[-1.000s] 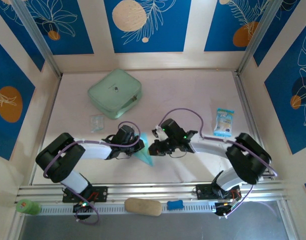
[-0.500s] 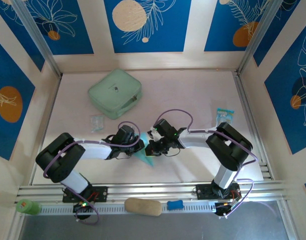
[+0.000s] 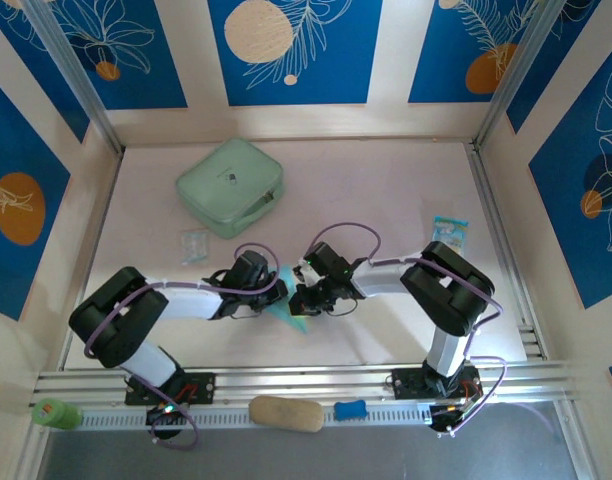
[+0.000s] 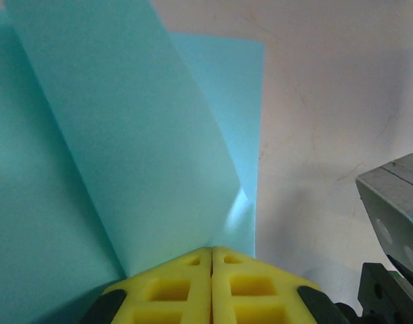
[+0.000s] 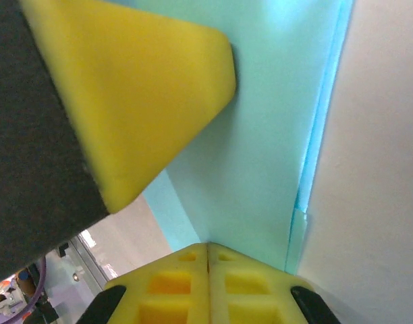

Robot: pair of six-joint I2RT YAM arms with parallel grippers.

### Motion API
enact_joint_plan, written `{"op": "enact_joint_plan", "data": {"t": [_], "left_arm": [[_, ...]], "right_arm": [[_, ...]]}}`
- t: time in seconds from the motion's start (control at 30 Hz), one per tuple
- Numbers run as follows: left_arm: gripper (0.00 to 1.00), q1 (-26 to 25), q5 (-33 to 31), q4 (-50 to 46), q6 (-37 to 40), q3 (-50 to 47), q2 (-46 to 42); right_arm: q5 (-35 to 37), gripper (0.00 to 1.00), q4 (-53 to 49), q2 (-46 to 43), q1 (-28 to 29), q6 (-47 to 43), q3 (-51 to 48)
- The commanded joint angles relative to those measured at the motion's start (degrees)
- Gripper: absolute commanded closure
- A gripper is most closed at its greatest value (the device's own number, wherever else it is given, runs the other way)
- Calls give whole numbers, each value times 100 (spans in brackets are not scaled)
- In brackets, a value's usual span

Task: Fold a paper plane with a square sheet of paper (pick it up from the middle)
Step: Perform the fourth fold on the wing at the bottom-center of the table.

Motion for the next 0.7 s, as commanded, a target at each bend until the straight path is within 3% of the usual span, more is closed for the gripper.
{"op": "enact_joint_plan", "data": {"t": [0.0, 0.27, 0.43, 0.67], "left_arm": [[92, 28, -270, -585, 148, -126, -113], [86, 28, -61, -749, 646, 221, -725], [100, -16, 228, -750, 499, 106, -791], [100, -87, 701, -63, 282, 19, -113]], "right_arm": [[114, 96, -233, 214, 37, 41, -453], [-145, 98, -129, 132, -184, 17, -615], [-163, 98, -71, 153, -212, 61, -632], [-196, 99, -27, 163, -237, 90, -650]]}}
